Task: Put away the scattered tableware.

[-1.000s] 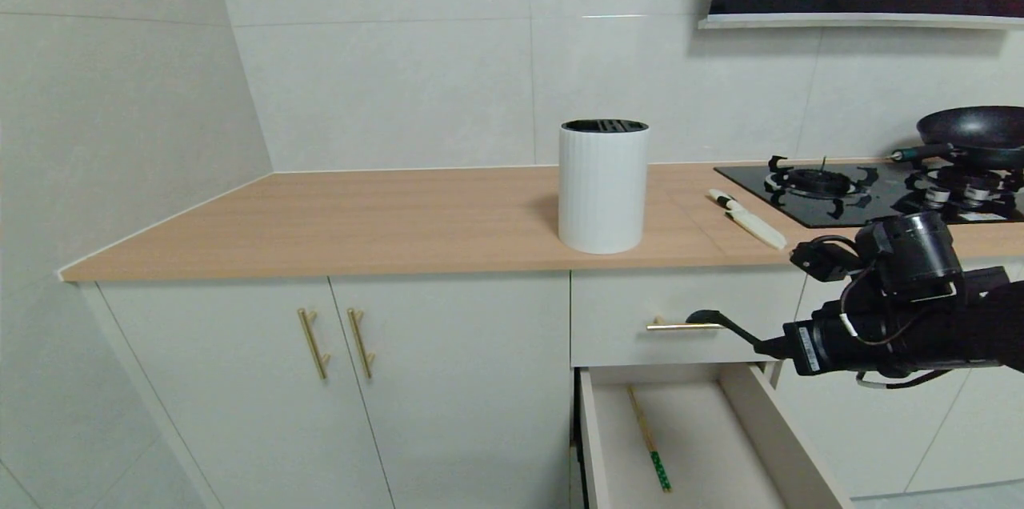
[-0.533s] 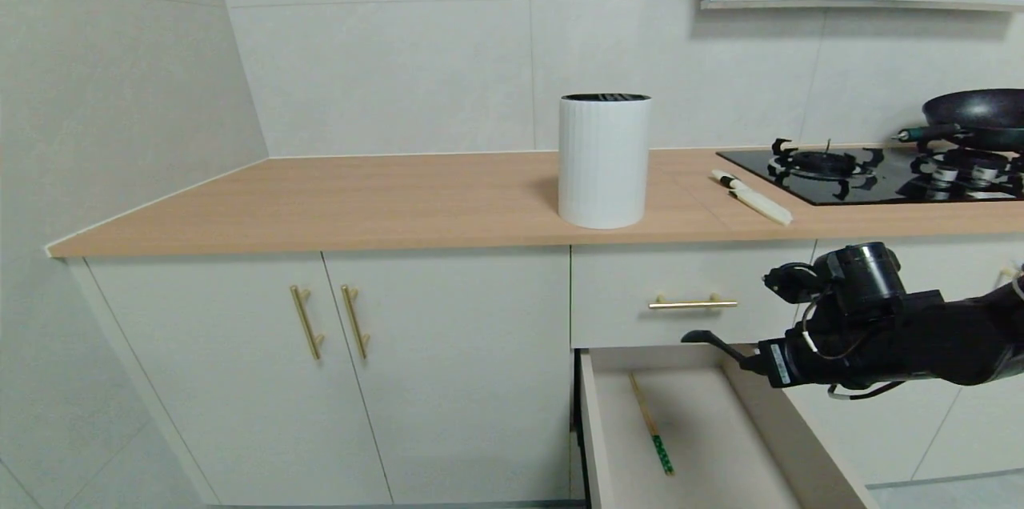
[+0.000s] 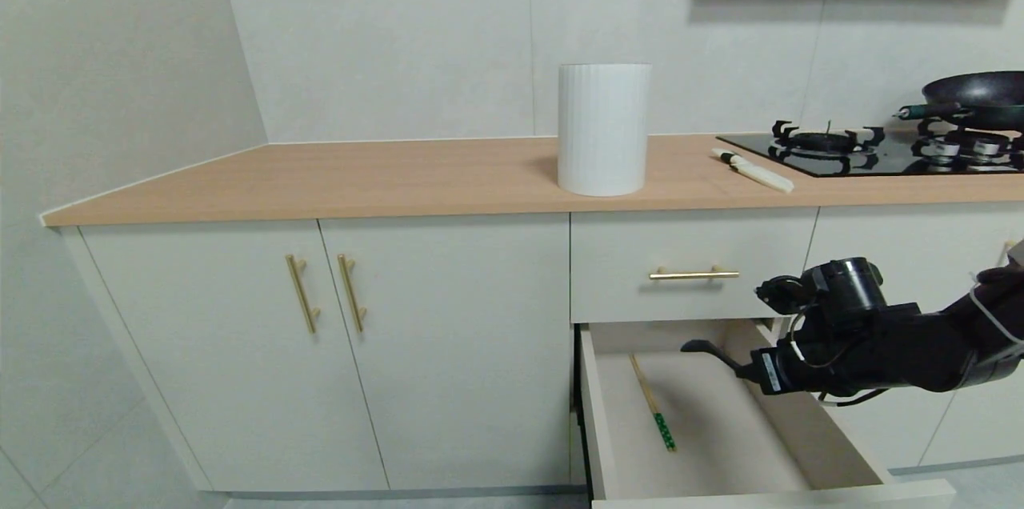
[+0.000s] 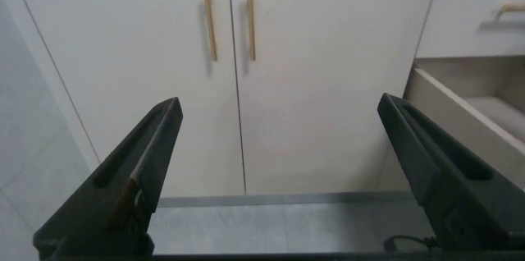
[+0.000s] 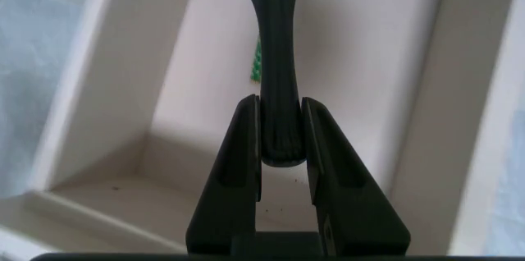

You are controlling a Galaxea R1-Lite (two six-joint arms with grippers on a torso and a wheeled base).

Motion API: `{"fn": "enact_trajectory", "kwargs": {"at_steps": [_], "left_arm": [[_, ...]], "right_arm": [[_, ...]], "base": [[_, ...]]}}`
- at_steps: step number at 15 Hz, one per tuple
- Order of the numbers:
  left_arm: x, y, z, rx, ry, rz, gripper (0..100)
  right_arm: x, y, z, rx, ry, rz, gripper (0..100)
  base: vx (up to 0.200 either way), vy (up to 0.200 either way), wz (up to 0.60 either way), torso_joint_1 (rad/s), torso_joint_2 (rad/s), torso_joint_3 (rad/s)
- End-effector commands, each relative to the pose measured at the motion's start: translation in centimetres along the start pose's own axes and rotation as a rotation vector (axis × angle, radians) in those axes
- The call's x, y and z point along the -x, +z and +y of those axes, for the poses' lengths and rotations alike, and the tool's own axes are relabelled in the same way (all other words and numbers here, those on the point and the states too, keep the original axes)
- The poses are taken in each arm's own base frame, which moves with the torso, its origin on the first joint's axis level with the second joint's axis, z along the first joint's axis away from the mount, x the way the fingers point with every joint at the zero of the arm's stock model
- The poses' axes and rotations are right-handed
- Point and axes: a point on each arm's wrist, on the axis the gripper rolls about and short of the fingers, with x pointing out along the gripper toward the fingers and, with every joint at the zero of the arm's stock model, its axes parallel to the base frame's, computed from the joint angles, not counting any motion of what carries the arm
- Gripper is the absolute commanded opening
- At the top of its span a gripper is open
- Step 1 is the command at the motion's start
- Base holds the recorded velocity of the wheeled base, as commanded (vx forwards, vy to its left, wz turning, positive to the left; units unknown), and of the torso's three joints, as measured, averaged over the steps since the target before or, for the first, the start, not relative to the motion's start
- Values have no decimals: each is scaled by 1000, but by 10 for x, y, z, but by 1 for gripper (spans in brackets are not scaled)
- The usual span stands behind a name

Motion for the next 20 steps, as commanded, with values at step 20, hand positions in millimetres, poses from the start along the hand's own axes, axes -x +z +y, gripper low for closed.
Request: {"fn": "enact_trajectory", "kwargs": {"at_steps": [20], "left_arm": [[0, 0, 0, 1, 0, 0, 100]], "right_arm": [[-130, -15, -26, -54, -277, 8, 0]], "base": [[0, 0, 0, -8, 53, 20]]}}
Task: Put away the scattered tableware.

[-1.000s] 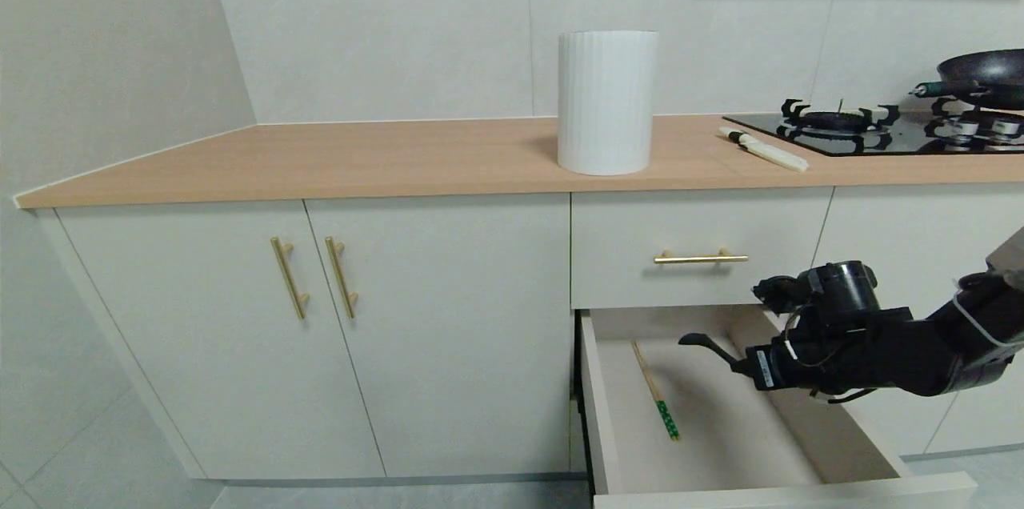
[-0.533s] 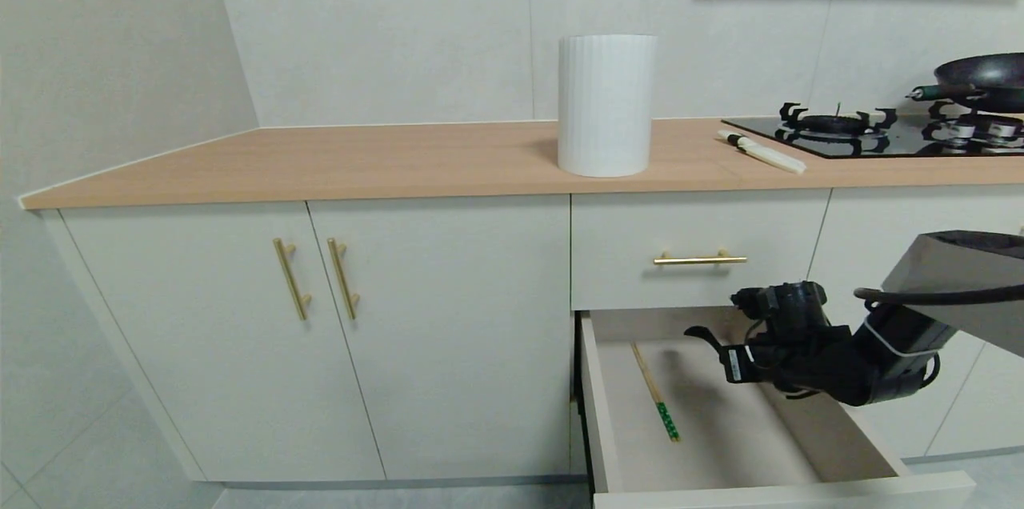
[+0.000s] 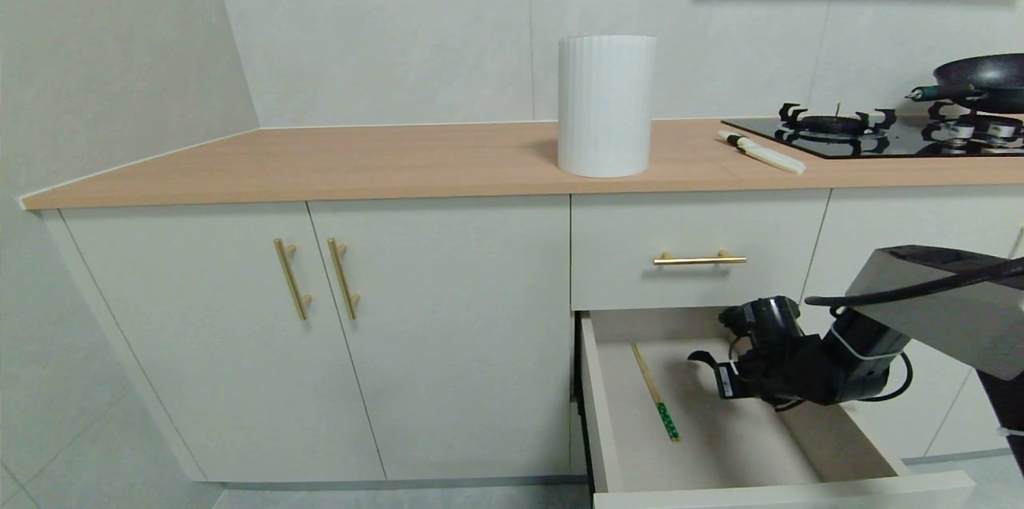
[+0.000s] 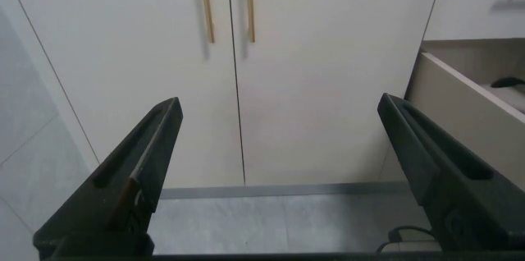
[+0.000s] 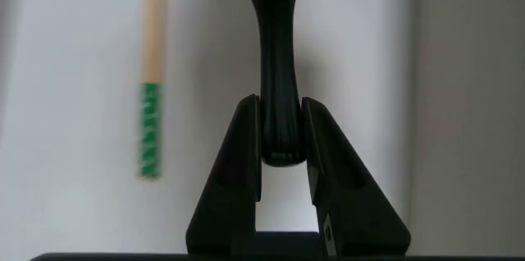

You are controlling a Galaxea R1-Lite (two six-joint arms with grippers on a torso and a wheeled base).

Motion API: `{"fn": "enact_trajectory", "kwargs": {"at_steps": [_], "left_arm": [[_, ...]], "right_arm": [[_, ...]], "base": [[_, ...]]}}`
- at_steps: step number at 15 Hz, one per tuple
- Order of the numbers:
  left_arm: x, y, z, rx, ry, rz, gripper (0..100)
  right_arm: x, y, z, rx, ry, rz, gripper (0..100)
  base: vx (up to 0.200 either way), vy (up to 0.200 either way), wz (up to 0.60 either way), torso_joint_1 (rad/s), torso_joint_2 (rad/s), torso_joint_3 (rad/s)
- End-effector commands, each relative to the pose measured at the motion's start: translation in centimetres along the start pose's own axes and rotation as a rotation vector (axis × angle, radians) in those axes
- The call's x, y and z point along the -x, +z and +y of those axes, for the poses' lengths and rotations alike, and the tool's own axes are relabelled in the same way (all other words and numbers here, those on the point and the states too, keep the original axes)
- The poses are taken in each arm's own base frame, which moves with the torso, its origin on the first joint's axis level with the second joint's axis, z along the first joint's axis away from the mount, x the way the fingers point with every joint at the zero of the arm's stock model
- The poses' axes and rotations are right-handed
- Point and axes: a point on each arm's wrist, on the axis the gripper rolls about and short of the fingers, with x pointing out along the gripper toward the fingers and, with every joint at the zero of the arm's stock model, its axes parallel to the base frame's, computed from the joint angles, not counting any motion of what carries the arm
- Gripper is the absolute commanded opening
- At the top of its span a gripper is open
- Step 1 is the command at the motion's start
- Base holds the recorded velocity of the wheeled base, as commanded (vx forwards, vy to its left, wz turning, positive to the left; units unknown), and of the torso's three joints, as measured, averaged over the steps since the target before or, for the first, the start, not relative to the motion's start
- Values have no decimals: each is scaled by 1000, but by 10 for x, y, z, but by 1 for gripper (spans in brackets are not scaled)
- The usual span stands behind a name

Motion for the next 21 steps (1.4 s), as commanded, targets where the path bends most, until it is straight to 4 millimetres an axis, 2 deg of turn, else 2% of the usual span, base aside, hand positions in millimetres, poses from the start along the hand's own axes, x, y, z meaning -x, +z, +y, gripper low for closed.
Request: {"fn": "enact_trajectory", "kwargs": {"at_steps": [1, 5, 6, 12, 14, 18, 21], "left_arm": [[0, 0, 0, 2, 0, 0, 100], [0, 0, 0, 2, 0, 0, 100], [0, 0, 0, 0, 2, 0, 100], [0, 0, 0, 2, 0, 0, 100], [0, 0, 0, 0, 0, 0, 100], [0, 0, 0, 0, 0, 0, 100], [0, 0, 0, 0, 0, 0, 100]], "right_arm": [[-7, -5, 2, 6, -1, 20, 0], [-8, -7, 8, 19, 6, 25, 0], [-8, -7, 7, 17, 5, 24, 100], [-7, -7, 7, 8, 5, 22, 100], [33, 8, 5, -92, 20, -31, 100], [99, 19, 3, -86, 151, -99, 100], [150, 23, 9, -50, 262, -121, 100]], "base": [[0, 0, 0, 0, 0, 0], [0, 0, 0, 0, 0, 0], [0, 0, 0, 0, 0, 0], [0, 0, 0, 0, 0, 0], [0, 0, 0, 0, 0, 0], [0, 0, 0, 0, 0, 0], [0, 0, 0, 0, 0, 0]]}}
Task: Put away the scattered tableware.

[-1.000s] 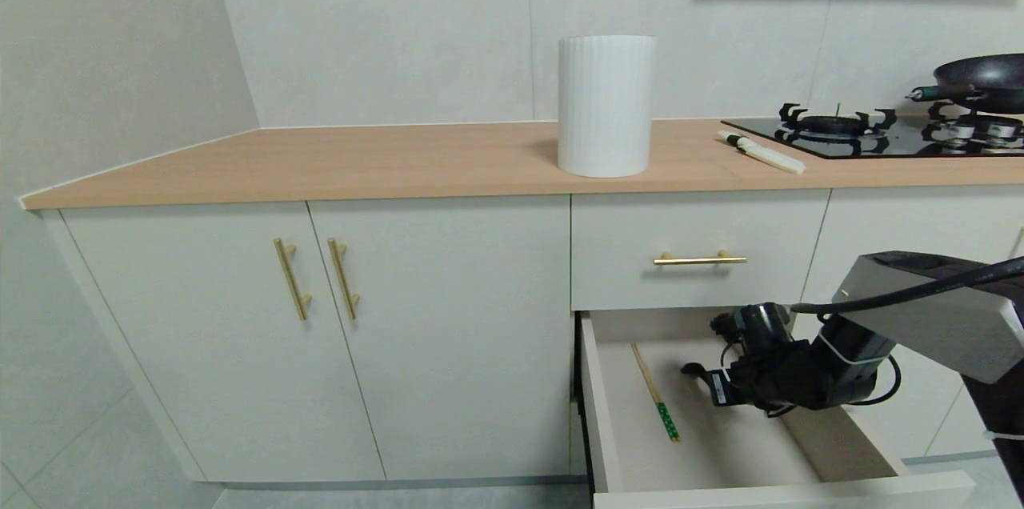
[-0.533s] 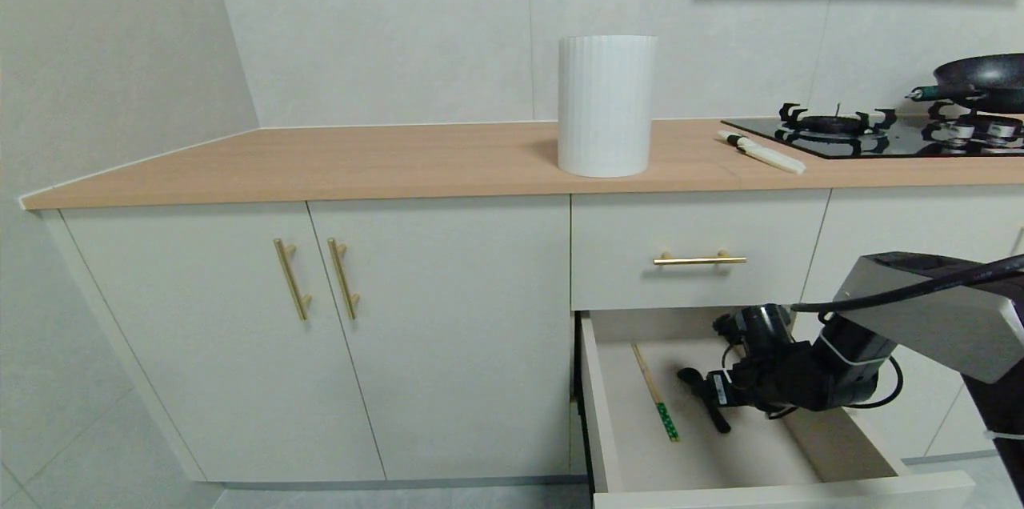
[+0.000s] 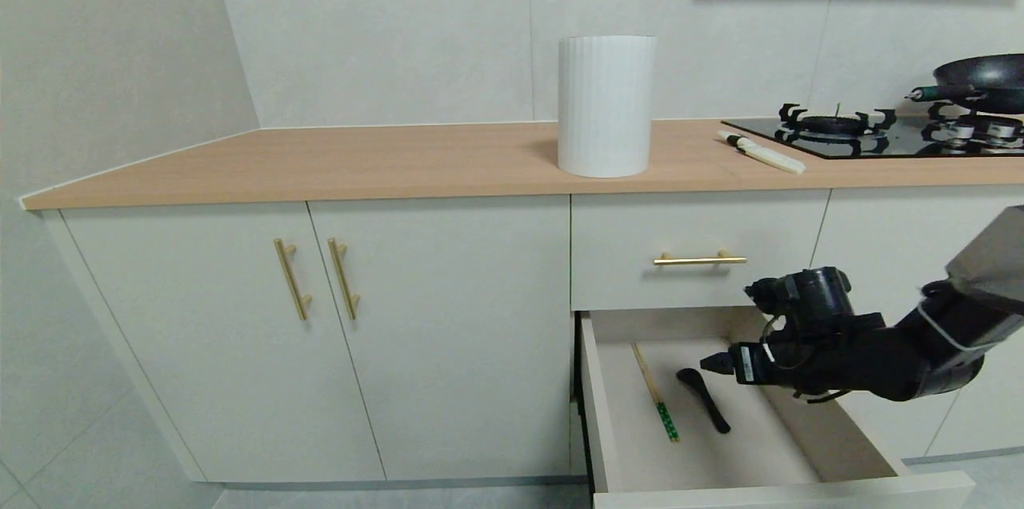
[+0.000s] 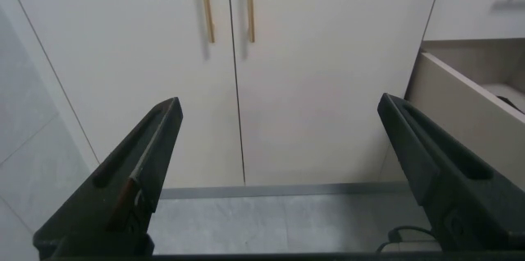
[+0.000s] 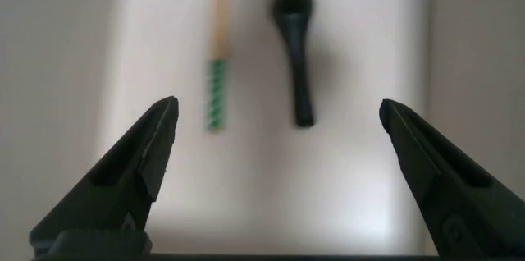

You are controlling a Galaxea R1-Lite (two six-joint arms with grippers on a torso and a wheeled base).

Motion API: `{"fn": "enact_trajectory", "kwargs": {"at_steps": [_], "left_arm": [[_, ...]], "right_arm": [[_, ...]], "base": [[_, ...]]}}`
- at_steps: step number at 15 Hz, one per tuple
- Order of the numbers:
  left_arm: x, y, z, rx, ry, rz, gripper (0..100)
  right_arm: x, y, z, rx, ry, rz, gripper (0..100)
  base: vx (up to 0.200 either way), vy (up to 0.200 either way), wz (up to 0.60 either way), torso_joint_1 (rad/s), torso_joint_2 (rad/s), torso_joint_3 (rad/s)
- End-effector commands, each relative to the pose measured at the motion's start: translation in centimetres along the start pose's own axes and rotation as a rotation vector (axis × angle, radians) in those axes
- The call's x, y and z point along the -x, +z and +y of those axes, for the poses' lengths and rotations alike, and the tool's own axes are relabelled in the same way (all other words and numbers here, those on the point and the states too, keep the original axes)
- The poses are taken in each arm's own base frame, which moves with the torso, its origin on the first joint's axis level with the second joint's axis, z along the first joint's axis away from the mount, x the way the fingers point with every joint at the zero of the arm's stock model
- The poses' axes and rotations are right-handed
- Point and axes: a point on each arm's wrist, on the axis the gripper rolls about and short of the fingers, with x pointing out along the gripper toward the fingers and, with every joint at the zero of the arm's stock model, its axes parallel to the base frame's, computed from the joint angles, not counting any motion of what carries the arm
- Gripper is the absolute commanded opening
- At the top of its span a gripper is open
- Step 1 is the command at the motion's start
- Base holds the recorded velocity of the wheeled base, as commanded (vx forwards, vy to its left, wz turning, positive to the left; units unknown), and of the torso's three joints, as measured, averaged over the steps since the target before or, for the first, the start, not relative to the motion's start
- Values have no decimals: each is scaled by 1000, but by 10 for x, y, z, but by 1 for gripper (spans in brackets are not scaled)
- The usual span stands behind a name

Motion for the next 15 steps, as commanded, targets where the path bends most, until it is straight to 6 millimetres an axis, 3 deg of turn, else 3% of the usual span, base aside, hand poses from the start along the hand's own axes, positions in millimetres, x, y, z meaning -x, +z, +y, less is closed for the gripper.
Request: {"fn": "enact_trajectory", "kwargs": {"at_steps": [1, 5, 7, 13, 15], "left_arm": [[0, 0, 0, 1, 1, 0, 100], [0, 0, 0, 0, 0, 0, 100], [0, 0, 0, 0, 0, 0, 100], [0, 0, 0, 0, 0, 0, 100], [0, 0, 0, 0, 0, 0, 100]], "right_arm": [[66, 12, 18, 77, 104, -53, 100], [98, 6, 31, 173, 142, 7, 100], [102, 1, 35, 211, 152, 18, 100], [111, -10, 38, 295, 167, 54, 100], [112, -17, 40, 337, 172, 115, 100]], "base": [[0, 0, 0, 0, 0, 0], [0, 0, 0, 0, 0, 0], [0, 0, 0, 0, 0, 0], [-200, 0, 0, 2, 3, -1], [0, 0, 0, 0, 0, 0]]}}
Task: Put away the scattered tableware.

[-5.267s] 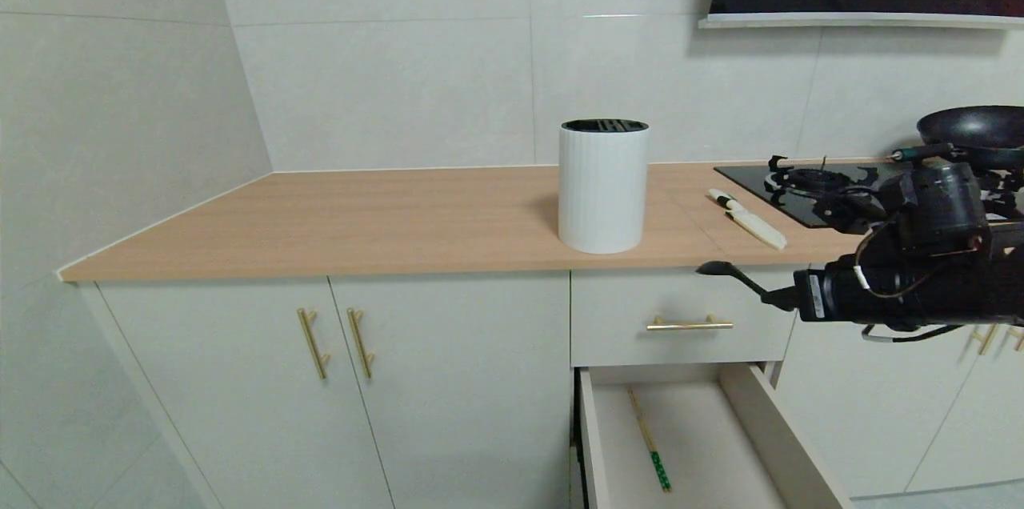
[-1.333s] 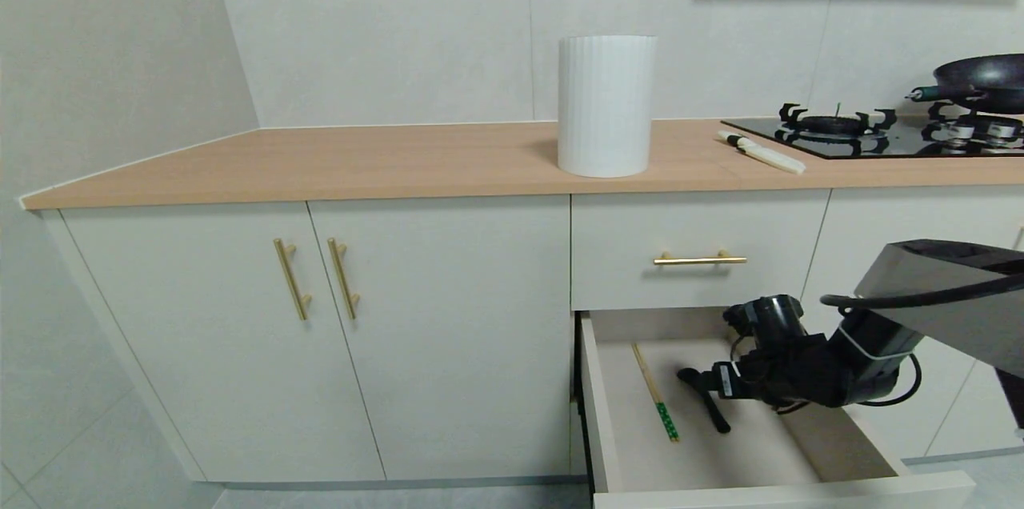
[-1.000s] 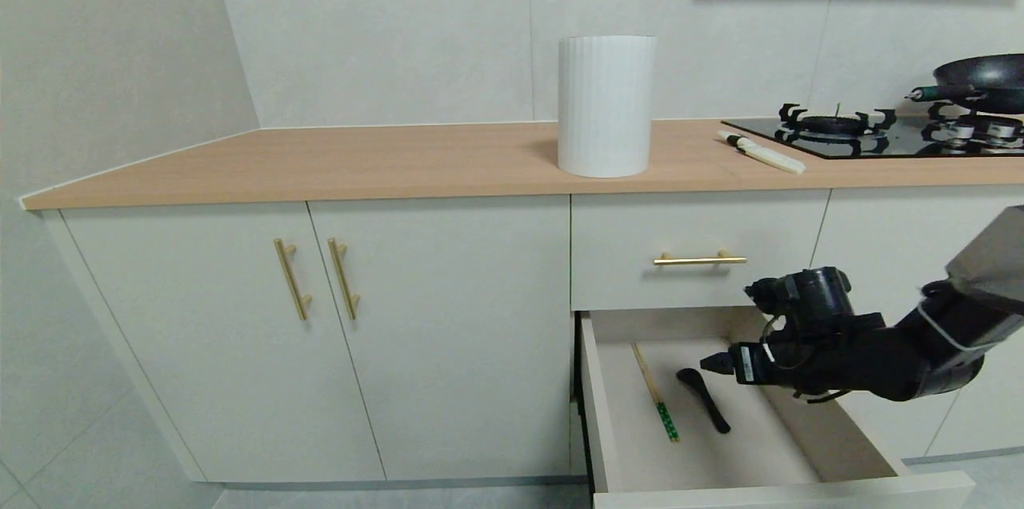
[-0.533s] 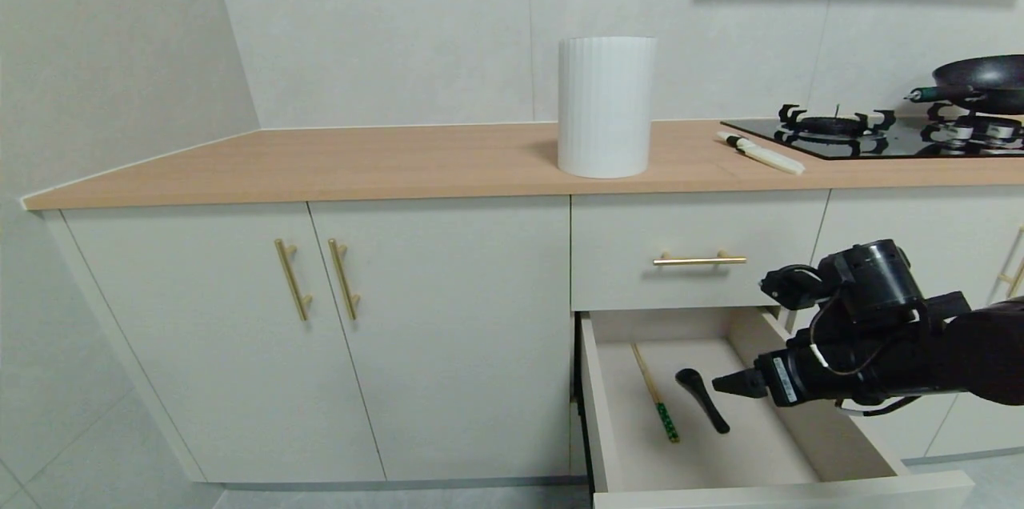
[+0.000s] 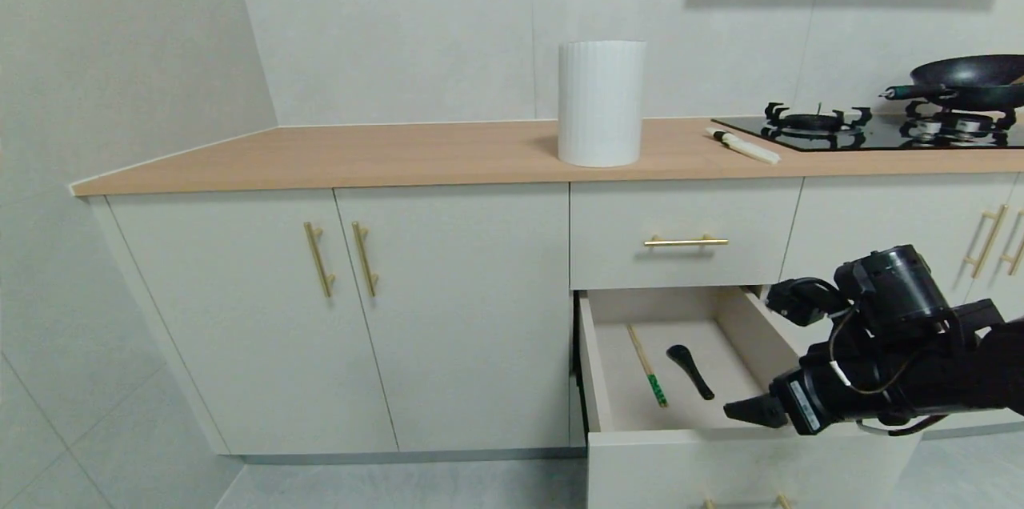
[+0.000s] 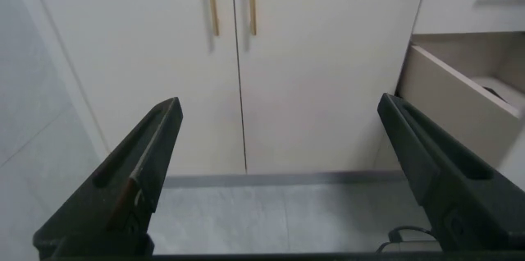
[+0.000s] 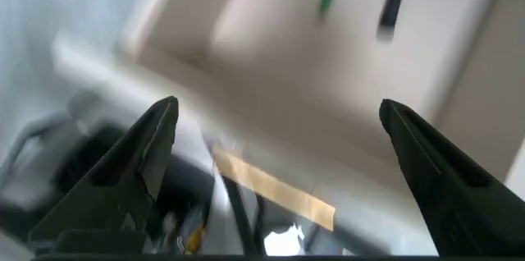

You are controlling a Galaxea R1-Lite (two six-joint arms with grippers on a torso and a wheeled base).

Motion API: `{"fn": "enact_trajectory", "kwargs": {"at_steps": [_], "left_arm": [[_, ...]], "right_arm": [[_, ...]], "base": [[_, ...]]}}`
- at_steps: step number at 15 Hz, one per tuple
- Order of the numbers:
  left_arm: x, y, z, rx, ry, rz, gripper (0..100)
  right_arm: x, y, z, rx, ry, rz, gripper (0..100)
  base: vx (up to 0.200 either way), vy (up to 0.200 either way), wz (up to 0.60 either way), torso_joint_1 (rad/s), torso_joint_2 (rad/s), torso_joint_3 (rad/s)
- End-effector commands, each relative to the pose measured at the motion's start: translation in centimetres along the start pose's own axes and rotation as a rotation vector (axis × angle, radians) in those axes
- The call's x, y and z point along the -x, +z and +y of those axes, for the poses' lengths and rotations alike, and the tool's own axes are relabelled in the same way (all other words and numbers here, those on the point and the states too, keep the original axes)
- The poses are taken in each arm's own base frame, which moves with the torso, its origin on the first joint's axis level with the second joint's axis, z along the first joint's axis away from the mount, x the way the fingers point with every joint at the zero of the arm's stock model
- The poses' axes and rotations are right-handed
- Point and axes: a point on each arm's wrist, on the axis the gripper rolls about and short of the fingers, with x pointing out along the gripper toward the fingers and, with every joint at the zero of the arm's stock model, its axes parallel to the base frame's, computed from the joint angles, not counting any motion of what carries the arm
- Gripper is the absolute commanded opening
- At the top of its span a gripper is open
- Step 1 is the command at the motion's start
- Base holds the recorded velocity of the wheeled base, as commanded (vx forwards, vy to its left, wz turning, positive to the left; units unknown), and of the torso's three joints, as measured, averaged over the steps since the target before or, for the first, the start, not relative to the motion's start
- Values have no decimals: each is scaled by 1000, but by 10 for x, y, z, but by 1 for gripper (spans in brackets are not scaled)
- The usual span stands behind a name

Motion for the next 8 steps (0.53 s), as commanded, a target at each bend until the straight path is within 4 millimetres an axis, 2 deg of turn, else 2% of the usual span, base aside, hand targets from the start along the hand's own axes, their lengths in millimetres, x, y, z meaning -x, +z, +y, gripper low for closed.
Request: {"fn": "enact_trajectory", "kwargs": {"at_steps": [1, 4, 7, 8], "left_arm": [[0, 0, 0, 0, 0, 1, 100], [0, 0, 0, 0, 0, 1, 100], [0, 0, 0, 2, 0, 1, 100], [0, 0, 0, 0, 0, 1, 100]], "right_arm": [[4, -6, 4, 56, 22, 36, 100], [5, -24, 15, 164, 112, 218, 100], [-13, -30, 23, 182, 138, 328, 100], [-31, -31, 22, 179, 123, 379, 100]], "base": [[0, 0, 0, 0, 0, 0], [0, 0, 0, 0, 0, 0], [0, 0, 0, 0, 0, 0], [0, 0, 0, 0, 0, 0]]}}
